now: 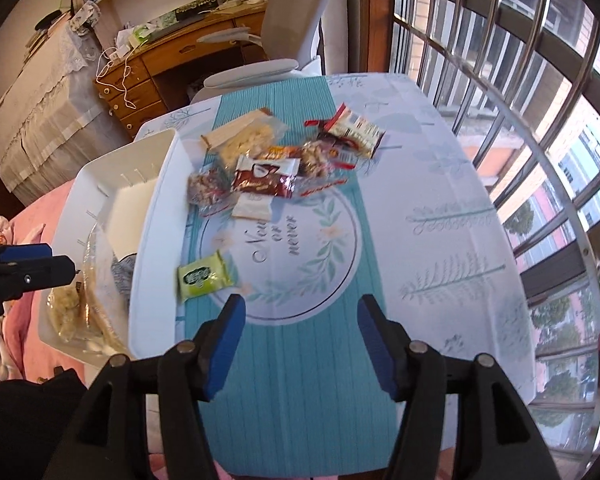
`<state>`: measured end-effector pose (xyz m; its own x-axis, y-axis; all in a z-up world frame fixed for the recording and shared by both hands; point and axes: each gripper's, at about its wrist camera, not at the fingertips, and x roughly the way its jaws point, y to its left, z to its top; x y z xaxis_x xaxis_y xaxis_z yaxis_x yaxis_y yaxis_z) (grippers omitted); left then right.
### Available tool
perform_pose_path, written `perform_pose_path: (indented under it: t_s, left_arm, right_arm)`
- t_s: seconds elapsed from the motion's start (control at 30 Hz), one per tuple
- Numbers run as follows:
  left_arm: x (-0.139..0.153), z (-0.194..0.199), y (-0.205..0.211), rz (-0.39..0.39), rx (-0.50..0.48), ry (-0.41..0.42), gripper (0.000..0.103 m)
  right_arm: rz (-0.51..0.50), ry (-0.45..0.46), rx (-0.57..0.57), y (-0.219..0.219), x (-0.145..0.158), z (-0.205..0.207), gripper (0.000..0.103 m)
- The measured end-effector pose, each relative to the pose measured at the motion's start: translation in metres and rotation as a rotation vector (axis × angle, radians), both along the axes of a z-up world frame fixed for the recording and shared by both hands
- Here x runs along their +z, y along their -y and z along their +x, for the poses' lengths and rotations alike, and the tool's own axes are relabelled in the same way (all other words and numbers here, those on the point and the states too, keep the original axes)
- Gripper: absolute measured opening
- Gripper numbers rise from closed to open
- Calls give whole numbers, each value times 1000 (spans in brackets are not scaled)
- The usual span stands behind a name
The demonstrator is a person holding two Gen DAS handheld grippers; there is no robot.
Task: Organize snacks
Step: 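Withdraw both grippers from the tray toward the snack pile, then move right gripper to red-topped Lipo packet while left gripper approaches brown chocolate wrapper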
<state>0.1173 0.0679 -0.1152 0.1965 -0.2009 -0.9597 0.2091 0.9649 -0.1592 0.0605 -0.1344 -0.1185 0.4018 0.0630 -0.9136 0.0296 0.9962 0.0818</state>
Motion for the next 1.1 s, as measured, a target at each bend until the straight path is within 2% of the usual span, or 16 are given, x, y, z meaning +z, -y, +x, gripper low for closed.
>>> perform_pose_path:
  t_s: [0.2, 0.33, 0.47, 0.9, 1.1]
  left_arm:
    - [4, 16, 29, 29, 62, -15, 83]
    - [7, 32, 43, 35, 144, -25, 83]
    - [6, 49, 53, 5, 251, -47, 83]
    - [-26, 95, 81, -57, 547, -174, 83]
    - [-44, 118, 84, -74, 669, -232, 83]
  right_arm:
    - [-35, 41, 75, 27, 6, 19, 59]
    - [-63, 74, 136, 47, 10, 35, 59]
    - [-92, 103, 199, 62, 14, 52, 59]
    - [-146, 196, 399, 95, 12, 113, 63]
    - [-122, 211, 444, 103, 8, 148, 67]
